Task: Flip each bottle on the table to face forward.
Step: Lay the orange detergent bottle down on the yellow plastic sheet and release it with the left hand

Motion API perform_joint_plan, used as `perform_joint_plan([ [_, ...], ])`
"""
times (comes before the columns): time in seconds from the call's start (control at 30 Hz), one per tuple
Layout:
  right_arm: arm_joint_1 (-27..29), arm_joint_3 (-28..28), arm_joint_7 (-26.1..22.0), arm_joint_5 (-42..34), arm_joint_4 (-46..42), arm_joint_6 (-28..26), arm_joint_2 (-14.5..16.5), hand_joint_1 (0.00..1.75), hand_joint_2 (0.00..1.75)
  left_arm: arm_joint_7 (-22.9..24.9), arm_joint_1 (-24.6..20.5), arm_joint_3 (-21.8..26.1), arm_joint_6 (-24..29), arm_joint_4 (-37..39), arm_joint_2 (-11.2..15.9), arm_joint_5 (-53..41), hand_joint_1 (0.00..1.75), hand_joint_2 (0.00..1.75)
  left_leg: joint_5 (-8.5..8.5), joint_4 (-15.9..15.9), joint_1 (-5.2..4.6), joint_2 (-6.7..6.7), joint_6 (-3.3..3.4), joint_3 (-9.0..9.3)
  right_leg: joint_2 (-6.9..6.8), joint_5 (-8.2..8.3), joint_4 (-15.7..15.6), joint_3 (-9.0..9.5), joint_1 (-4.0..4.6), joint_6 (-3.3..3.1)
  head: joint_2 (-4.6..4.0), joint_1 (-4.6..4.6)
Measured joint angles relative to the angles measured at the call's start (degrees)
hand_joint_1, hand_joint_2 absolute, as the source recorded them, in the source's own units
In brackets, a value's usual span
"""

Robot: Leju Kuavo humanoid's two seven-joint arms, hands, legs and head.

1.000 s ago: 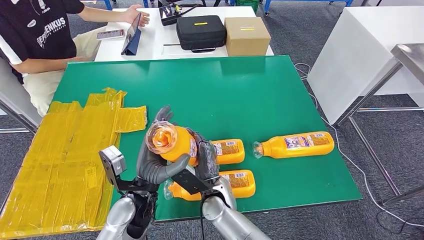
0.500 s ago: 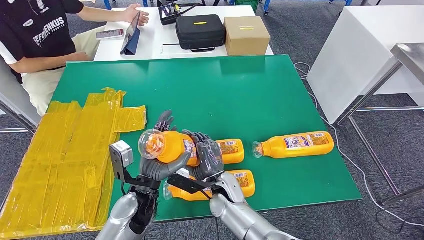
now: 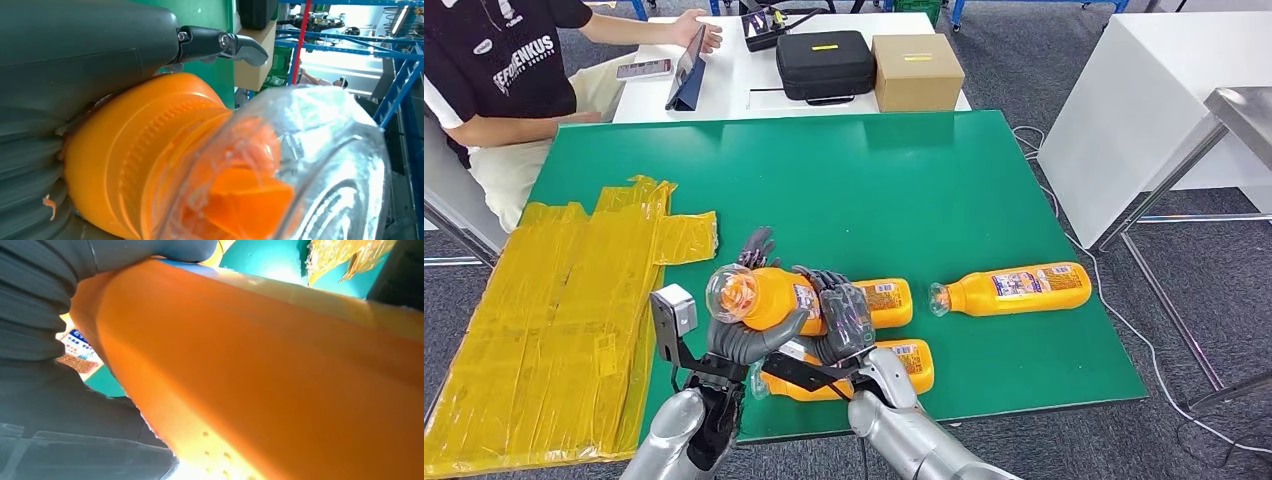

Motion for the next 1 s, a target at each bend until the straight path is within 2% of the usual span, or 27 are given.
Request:
perform_joint_plan([
  [0.07, 0.15, 0.15, -0.44, -1.62, 0.03, 0.26, -0.03, 1.75, 1.75, -0.18, -0.15, 0.01, 0.1, 0.15, -0.02, -0.04, 1.68, 1.75, 0.0, 0.0, 0.0, 0.0, 0.0, 0.02, 0.0, 0.0, 0.0, -0.16, 0.0, 0.0, 0.0, 0.0],
  [0.1, 0.26, 0.27, -0.58, -2.23, 0.02, 0.29, -0.09, 1.75, 1.75, -0.32, -0.19, 0.01, 0.23, 0.21, -0.03, -0.1, 1.75, 1.75, 0.0, 0.0, 0.0, 0.0, 0.0, 0.03, 0.0, 0.0, 0.0, -0.19, 0.0, 0.0, 0.0, 0.0],
  [0.5, 2.79, 1.25, -1.11, -4.62, -1.69, 0.64, -0.33, 1.75, 1.75, -1.49, 1.53, 0.95, 2.04, -0.79, -0.17, -2.41, 1.75, 1.75, 0.01, 0.0, 0.0, -0.01, 0.0, 0.1, 0.0, 0.01, 0.0, 0.35, 0.0, 0.0, -0.01, 0.0],
  [0.9, 6.72, 0.97, -3.68, -8.89, -6.33, 2.6, -0.91, 1.75, 1.75, -1.16, 4.01, 1.2, 2.23, -3.08, -0.61, -3.92, 1.75, 1.75, 0.02, 0.0, -0.01, -0.02, 0.0, 0.01, -0.01, 0.01, 0.03, 0.3, -0.01, 0.0, 0.0, 0.0],
  [0.93, 7.14, 0.82, -3.86, -9.09, -7.05, 2.81, -1.03, 1.71, 1.75, -1.15, 4.16, 1.26, 2.23, -3.27, -0.68, -4.05, 1.75, 1.75, 0.02, 0.0, -0.01, -0.02, 0.0, -0.03, -0.01, 0.01, 0.03, 0.27, -0.01, 0.0, 0.0, 0.0],
  [1.0, 7.99, 0.56, -4.02, -9.25, -8.62, 3.06, -1.34, 0.89, 1.75, -1.15, 4.38, 1.38, 2.23, -3.62, -0.81, -4.16, 1.75, 1.75, 0.01, 0.0, -0.01, -0.02, 0.0, -0.09, -0.01, 0.01, 0.03, 0.21, 0.0, 0.0, 0.0, 0.0],
])
